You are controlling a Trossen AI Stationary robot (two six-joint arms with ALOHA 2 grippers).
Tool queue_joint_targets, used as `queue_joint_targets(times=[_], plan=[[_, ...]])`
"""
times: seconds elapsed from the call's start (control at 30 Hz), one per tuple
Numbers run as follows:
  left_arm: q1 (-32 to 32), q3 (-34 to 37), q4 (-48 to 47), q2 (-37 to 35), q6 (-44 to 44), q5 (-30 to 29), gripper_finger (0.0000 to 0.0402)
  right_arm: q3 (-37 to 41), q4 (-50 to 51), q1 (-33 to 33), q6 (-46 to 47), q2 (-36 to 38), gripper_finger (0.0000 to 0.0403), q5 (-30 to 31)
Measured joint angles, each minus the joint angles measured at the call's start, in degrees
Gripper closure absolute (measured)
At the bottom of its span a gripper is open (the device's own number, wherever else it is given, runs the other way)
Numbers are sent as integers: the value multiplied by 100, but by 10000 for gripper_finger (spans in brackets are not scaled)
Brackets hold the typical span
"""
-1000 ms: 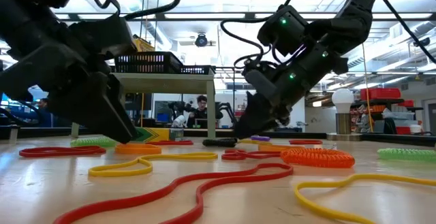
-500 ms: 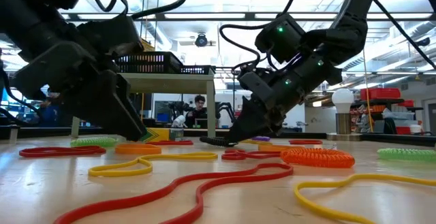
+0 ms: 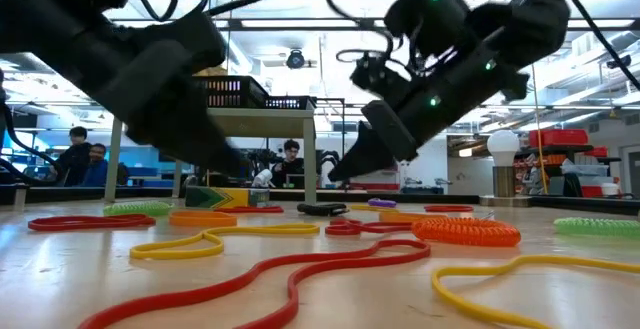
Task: Pick & Place Office Desk Supplies
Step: Put the black spring rubberband into the top left black bin
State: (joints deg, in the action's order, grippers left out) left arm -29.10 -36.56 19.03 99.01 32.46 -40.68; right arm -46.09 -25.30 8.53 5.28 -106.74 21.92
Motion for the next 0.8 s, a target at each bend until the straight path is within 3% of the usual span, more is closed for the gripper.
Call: queue_joint_targets(times=[0.2,0.37,0.5,0.63,0.8], plan=[[-93,9,1782,740,-924,-226,185,-152,-414,442,-768,9,402,751],[-88,7,2753,857,-1863,46,185,-152,-738,723,-1294,13,402,817],[-107,5,2641,630,-2228,51,185,-152,-463,440,207,13,386,730],[-88,11,2496,629,-2324,151,188,-174,345,-117,1573,13,335,12],[-91,12,2469,783,-2422,262,214,-174,710,-502,1984,-19,277,-329]])
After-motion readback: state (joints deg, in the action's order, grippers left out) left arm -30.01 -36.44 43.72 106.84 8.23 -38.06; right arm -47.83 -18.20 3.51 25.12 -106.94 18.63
